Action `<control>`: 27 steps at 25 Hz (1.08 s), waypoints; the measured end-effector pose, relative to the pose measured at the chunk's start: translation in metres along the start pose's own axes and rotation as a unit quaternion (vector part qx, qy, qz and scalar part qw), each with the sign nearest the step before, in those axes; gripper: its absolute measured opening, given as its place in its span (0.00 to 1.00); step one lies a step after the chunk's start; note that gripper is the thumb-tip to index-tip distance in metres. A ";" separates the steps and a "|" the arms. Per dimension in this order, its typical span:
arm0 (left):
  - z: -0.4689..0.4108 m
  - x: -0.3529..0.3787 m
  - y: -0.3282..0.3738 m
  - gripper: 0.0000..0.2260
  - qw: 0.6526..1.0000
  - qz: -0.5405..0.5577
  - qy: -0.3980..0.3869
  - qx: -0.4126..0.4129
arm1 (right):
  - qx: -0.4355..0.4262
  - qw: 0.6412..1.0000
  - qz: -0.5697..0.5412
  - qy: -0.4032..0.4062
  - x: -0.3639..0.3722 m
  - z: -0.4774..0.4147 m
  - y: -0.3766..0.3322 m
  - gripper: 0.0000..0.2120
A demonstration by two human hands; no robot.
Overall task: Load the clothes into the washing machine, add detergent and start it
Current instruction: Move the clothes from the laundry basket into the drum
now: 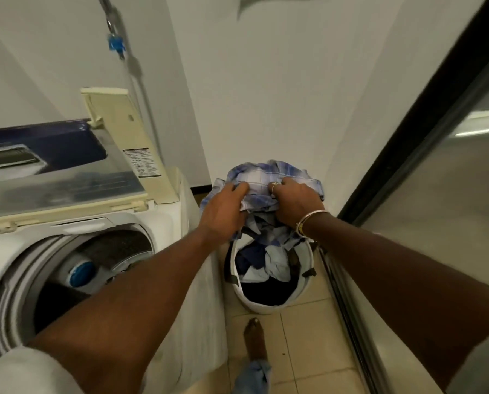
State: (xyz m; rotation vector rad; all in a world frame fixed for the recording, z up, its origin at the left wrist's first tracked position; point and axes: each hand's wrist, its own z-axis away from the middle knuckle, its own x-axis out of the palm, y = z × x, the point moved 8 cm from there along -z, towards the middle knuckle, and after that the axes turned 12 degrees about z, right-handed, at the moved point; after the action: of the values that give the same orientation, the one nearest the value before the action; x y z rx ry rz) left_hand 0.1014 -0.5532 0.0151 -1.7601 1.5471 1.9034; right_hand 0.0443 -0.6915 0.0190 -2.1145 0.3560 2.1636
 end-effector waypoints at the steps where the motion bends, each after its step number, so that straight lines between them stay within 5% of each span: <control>1: 0.009 -0.018 0.014 0.11 1.000 -0.006 0.009 0.014 | 0.004 1.000 0.002 0.009 -0.019 0.012 -0.005 0.16; 7: 0.090 -0.147 0.040 0.13 0.998 -0.045 0.045 0.025 | -0.034 0.996 -0.004 0.081 -0.132 0.064 -0.089 0.16; 14: 0.186 -0.268 -0.062 0.17 0.989 -0.103 0.081 -0.065 | -0.122 0.986 -0.055 0.095 -0.176 0.052 -0.263 0.16; 20: 0.259 -0.310 -0.194 0.16 0.979 -0.047 0.112 -0.162 | -0.134 0.984 -0.112 0.021 -0.134 0.012 -0.407 0.21; 27: 0.295 -0.239 -0.321 0.24 0.975 0.052 0.086 -0.201 | -0.116 0.980 -0.140 -0.078 -0.004 -0.019 -0.477 0.17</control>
State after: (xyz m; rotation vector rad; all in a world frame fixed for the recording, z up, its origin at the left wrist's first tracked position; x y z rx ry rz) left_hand 0.1950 -0.0679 -0.0379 -2.0880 1.4021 2.3017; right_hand 0.1721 -0.2333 -0.0249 -1.9393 -0.2064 2.2694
